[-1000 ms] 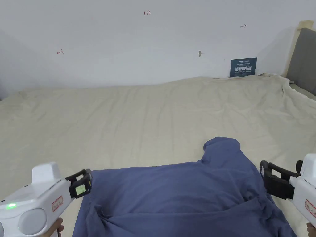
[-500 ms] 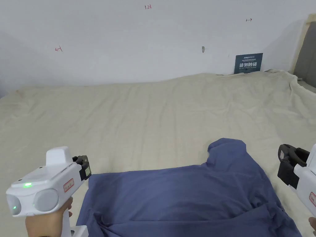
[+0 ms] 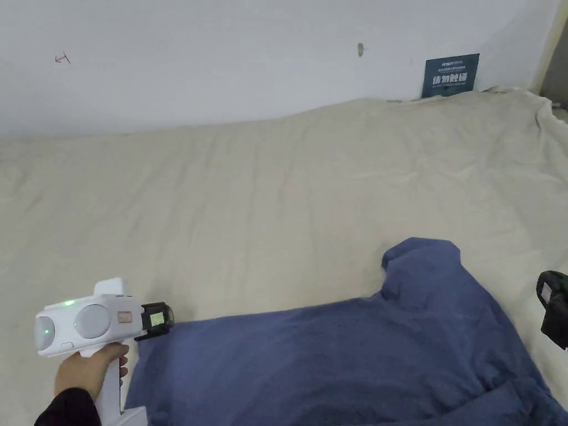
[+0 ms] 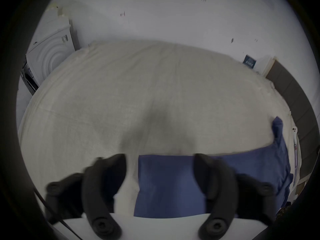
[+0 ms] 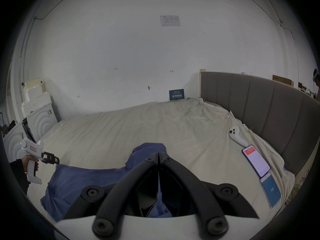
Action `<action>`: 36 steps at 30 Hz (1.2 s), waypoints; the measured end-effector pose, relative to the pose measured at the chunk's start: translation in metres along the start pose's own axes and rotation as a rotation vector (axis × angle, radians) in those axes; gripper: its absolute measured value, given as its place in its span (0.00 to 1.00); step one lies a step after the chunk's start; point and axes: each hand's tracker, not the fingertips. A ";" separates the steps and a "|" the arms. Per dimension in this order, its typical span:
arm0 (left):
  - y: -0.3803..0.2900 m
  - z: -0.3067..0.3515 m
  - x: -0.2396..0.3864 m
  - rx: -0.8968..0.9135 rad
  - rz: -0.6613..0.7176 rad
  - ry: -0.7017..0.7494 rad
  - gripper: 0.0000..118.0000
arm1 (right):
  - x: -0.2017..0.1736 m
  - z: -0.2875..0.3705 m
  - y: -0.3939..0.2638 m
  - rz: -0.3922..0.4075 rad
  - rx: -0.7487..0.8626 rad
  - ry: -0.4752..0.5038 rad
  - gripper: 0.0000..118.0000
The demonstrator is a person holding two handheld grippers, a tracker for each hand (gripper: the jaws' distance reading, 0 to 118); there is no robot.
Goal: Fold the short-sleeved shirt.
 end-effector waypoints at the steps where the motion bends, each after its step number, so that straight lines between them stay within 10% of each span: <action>1: -0.001 -0.006 0.003 -0.023 -0.014 0.012 0.80 | 0.001 -0.004 -0.003 -0.014 -0.001 -0.006 0.00; 5: -0.007 -0.028 0.009 -0.053 -0.034 0.055 0.71 | 0.000 -0.023 -0.011 -0.058 -0.030 -0.010 0.00; 12: -0.015 -0.023 0.011 -0.019 -0.044 -0.009 0.03 | -0.010 -0.048 -0.014 -0.062 -0.075 0.015 0.00; 20: -0.025 0.024 0.013 0.119 -0.026 -0.096 0.00 | -0.010 -0.108 0.010 -0.026 -0.142 0.028 0.04; 25: -0.028 0.058 0.011 0.172 -0.045 -0.114 0.00 | -0.002 -0.169 0.009 0.038 -0.290 0.000 0.81; 32: -0.024 0.067 0.007 0.180 -0.019 -0.127 0.00 | 0.006 -0.239 -0.019 0.143 -0.486 -0.090 0.78; 36: -0.024 0.065 0.010 0.171 -0.015 -0.127 0.00 | -0.001 -0.258 -0.041 0.222 -0.595 -0.087 0.50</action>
